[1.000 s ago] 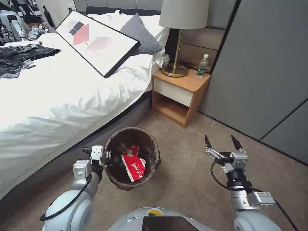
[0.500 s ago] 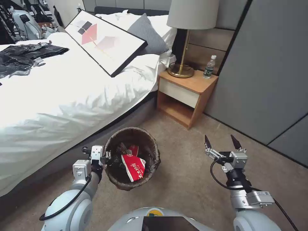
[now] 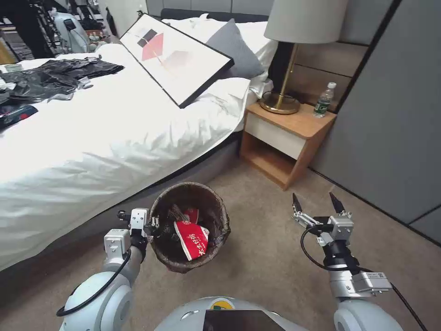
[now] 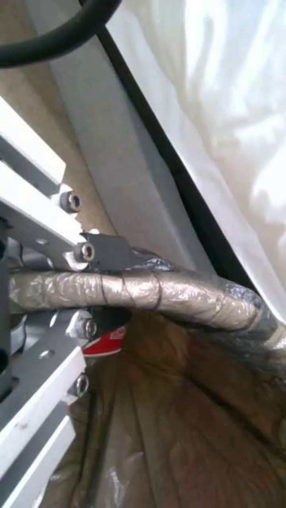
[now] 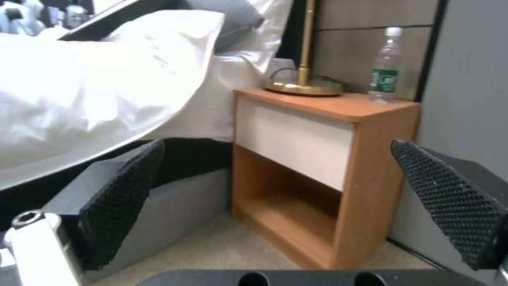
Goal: Pick up the trash bin, then pick up the garbage from the floor and place it into the trash bin.
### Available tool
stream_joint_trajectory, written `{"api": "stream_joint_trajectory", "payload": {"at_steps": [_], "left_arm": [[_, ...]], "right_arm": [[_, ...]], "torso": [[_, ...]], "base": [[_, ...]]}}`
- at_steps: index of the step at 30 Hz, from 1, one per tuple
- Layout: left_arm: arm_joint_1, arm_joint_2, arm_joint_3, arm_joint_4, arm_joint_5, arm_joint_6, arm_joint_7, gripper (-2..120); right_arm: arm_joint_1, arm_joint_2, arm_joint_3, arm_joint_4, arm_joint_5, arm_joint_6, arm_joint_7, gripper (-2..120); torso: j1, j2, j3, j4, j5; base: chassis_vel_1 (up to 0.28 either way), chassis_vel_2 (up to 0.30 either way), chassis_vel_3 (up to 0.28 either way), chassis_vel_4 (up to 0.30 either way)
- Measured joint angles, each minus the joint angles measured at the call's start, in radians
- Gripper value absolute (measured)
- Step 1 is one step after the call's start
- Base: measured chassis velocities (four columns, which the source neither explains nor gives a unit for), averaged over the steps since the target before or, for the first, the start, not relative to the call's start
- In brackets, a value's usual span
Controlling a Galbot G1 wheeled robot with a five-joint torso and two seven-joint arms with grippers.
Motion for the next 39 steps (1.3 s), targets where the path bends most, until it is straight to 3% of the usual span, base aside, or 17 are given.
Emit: {"api": "stream_joint_trajectory", "payload": {"at_steps": [39], "left_arm": [[0.002, -0.003, 0.000, 0.000, 0.002, -0.002, 0.003, 2]], "right_arm": [[0.017, -0.012, 0.000, -0.019, 0.022, -0.013, 0.005, 100]], "torso": [[0.000, 0.000, 0.000, 0.0000, 0.0000]], "base": [[0.062, 0.061, 0.059, 0.062]]}}
